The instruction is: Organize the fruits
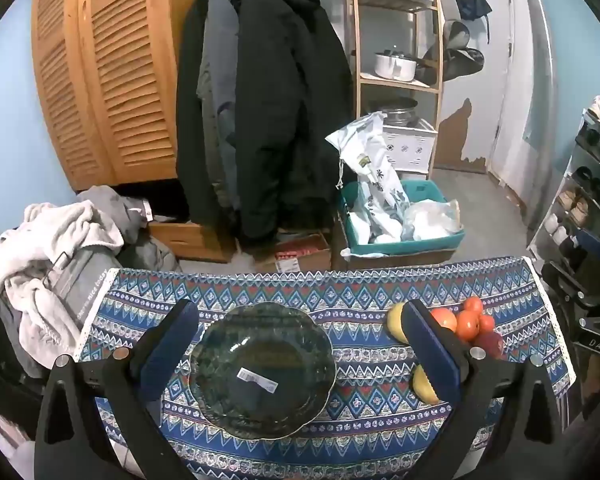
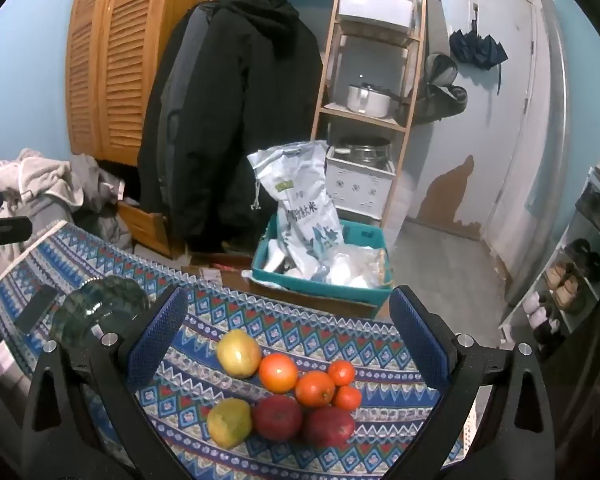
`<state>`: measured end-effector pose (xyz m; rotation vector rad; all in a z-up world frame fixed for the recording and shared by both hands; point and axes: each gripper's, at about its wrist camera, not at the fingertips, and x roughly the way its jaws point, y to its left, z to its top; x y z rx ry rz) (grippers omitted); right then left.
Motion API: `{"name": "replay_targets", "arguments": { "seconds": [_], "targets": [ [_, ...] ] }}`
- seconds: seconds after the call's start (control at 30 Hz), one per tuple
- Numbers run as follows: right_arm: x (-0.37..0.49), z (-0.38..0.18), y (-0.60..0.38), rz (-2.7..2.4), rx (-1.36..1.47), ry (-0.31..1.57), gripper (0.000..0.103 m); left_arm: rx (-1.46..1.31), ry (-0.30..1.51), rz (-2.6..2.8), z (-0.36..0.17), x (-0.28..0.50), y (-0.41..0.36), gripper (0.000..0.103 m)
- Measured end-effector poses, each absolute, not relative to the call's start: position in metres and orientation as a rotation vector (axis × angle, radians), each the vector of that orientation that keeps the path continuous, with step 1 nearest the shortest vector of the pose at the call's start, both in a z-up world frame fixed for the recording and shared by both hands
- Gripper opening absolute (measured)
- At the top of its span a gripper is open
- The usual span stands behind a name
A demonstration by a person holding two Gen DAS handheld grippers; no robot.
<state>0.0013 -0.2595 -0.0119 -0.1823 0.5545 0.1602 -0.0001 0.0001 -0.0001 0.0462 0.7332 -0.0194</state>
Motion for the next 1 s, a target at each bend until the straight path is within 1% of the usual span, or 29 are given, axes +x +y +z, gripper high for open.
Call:
{"name": "replay_targets", "arguments": {
  "seconds": [1.0],
  "targets": [
    [0.0010,-0.0139,-0.2608,0.156,-0.189,0.556,0.099,0.066,0.742,-0.023,-0.0027,-0.0001,-0.0015,0.102]
  ]
}}
